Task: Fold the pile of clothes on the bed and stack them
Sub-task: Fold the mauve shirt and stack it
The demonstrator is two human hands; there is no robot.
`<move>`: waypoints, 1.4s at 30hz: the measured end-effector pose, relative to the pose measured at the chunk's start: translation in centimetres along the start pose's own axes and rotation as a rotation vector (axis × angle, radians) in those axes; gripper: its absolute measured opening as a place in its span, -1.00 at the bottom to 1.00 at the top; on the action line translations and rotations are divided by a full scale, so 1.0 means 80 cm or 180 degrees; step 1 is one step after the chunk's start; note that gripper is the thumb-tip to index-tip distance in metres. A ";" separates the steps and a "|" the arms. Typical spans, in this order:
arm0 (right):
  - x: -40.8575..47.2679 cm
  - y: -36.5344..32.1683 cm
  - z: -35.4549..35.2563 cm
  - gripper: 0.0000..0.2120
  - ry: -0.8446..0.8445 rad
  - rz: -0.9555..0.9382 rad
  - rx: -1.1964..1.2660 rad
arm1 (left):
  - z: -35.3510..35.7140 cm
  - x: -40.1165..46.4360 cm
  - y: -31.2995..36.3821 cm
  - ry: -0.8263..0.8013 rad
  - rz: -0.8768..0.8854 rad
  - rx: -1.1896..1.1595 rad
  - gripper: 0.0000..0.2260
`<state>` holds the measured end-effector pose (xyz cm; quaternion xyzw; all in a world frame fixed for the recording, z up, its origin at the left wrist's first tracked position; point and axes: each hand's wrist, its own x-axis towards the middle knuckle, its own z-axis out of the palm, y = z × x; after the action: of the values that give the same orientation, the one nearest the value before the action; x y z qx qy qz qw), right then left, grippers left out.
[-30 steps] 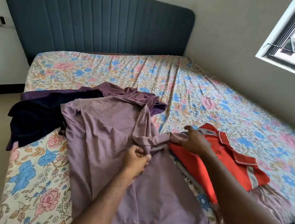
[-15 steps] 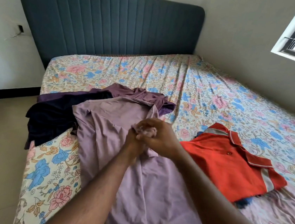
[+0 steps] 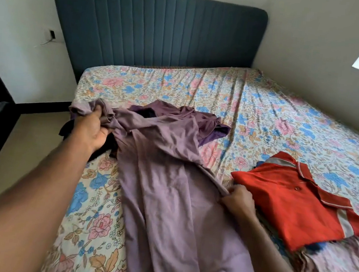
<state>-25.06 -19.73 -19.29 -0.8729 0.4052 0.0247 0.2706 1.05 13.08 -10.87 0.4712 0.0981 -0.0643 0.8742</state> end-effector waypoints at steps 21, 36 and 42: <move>-0.133 0.045 -0.006 -0.53 -0.0788 -0.2199 -0.2222 | -0.162 -0.068 0.022 0.0539 -0.0715 0.3337 -0.55; -0.195 0.128 -0.046 -0.73 -0.0693 -0.2116 -0.1809 | -0.026 -0.207 -0.198 -0.0675 0.0900 0.6587 -0.25; -0.264 0.112 0.023 -0.68 -0.0332 -0.2745 -0.0854 | -0.030 -0.245 -0.209 -0.1603 0.2176 0.6474 -0.46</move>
<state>-45.35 -8.87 -19.40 -0.9868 -0.0164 0.0060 0.1607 -21.74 6.30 -21.16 0.9466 -0.3172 0.0361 0.0449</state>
